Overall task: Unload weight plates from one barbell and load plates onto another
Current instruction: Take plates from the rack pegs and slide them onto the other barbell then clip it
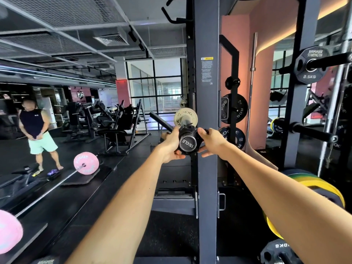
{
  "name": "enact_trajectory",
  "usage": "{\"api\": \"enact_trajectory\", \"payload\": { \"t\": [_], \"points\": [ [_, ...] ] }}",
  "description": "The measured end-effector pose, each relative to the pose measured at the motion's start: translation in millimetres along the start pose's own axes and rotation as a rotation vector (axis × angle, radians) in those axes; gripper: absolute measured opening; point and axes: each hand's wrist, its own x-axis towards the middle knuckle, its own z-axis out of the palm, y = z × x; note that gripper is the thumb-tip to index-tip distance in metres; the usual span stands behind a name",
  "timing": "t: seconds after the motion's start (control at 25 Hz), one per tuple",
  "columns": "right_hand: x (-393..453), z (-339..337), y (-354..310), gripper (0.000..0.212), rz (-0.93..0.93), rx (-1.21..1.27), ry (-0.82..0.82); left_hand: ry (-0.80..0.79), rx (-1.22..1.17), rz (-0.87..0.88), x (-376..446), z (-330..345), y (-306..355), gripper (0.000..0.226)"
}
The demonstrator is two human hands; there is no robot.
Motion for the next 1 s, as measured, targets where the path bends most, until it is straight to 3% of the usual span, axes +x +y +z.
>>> {"api": "enact_trajectory", "payload": {
  "t": [0.32,1.0],
  "points": [
    [78,7,13,0.046,-0.042,-0.008,0.063,-0.062,-0.052,0.001,92,-5,5,0.044],
    [289,10,40,0.041,-0.02,-0.021,0.096,0.046,-0.014,0.01,298,-2,26,0.046]
  ]
}}
